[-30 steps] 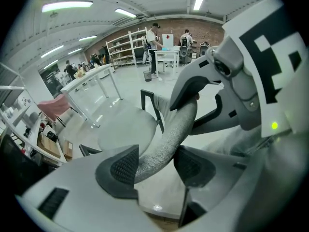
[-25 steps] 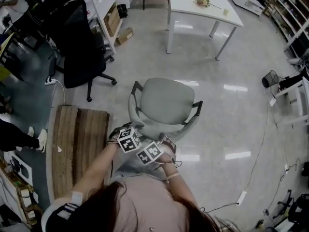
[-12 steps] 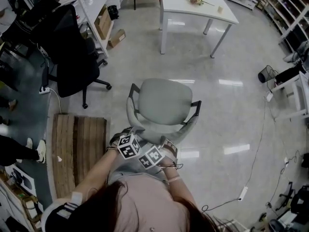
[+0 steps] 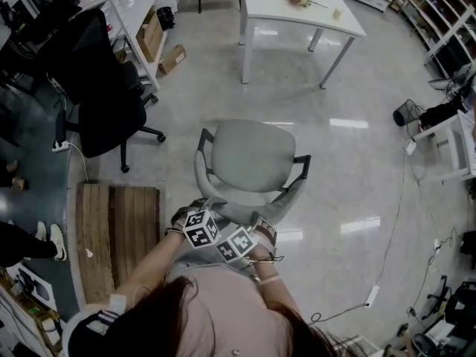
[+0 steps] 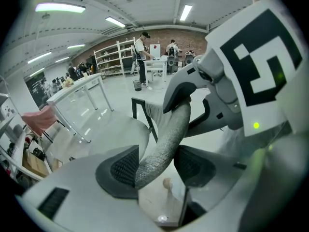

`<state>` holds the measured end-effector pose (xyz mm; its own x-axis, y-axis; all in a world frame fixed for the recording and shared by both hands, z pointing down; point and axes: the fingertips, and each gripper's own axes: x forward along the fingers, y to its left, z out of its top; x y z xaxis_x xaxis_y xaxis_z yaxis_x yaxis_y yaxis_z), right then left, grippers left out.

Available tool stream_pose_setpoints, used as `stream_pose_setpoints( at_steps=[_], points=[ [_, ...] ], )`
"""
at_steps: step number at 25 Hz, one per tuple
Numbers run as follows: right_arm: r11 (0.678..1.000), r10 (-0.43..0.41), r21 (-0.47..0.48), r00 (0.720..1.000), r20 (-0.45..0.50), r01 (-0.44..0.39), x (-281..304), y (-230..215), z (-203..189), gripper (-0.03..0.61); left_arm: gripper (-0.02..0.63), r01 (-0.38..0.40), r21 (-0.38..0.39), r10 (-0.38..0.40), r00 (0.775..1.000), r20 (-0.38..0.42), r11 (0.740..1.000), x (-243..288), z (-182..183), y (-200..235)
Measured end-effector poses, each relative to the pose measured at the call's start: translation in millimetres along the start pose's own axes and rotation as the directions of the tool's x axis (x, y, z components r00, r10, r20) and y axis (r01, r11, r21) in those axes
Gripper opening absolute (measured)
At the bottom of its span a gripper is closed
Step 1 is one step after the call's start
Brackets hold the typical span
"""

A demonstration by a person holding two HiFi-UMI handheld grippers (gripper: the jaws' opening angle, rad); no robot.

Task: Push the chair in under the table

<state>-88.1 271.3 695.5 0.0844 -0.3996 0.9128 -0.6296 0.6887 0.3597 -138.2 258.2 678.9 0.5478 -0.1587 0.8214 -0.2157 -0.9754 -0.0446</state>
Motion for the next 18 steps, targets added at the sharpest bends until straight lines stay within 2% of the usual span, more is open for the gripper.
stream_pose_setpoints(
  at_steps=[18],
  points=[
    [0.999, -0.052, -0.009, 0.998, -0.018, 0.052, 27, -49, 23, 0.233, 0.225, 0.038, 0.042, -0.039, 0.999, 0.030, 0.998, 17, 20, 53]
  ],
)
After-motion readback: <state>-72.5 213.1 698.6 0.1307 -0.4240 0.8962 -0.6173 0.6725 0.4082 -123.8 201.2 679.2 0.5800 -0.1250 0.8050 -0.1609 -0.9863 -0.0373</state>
